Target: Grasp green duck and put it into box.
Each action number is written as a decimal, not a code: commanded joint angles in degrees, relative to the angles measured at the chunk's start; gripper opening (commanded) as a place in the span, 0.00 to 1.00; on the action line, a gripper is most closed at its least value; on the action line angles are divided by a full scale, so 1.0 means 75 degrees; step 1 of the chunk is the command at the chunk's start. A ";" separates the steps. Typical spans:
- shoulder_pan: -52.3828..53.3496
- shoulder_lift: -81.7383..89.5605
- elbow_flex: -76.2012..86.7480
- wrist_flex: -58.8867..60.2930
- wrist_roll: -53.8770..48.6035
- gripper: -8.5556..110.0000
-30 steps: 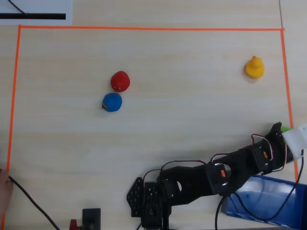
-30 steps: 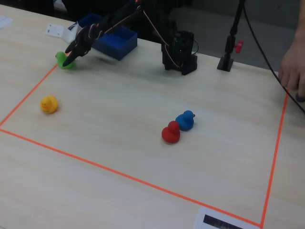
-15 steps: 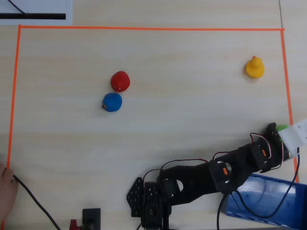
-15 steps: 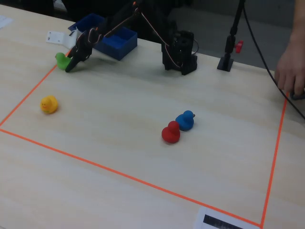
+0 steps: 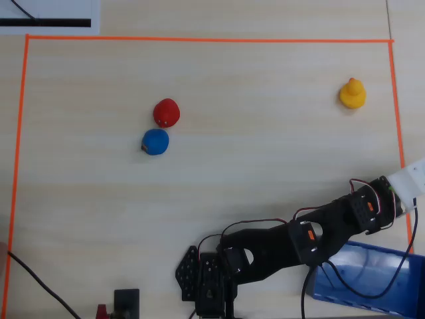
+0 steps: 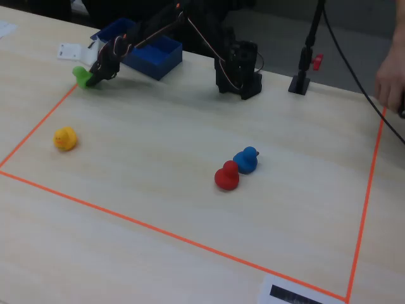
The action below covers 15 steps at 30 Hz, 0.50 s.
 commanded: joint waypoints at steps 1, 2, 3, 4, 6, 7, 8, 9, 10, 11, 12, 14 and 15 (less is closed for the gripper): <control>-0.0164 0.1594 -0.0480 0.1078 0.0480 0.07; -0.0211 0.2016 -0.0492 0.1359 0.0645 0.07; -0.0270 0.2437 -0.0492 0.1641 0.0809 0.07; -0.0328 0.2848 -0.0504 0.1934 0.0973 0.07; -0.0363 0.3633 -0.0516 0.2461 0.1266 0.07; -0.0363 0.3949 -0.0586 0.2789 0.1371 0.07; -0.0305 0.4254 -0.0609 0.3094 0.1418 0.07; -0.0211 0.4547 -0.0609 0.3340 0.1441 0.07; -0.0094 0.4805 -0.0621 0.3598 0.1441 0.07; 0.0070 0.5016 -0.0609 0.3879 0.1418 0.07; 0.0270 0.5215 -0.0563 0.4102 0.1359 0.07; 0.0762 0.5531 -0.0363 0.4430 0.1137 0.07; 0.1020 0.5648 -0.0234 0.4500 0.1078 0.07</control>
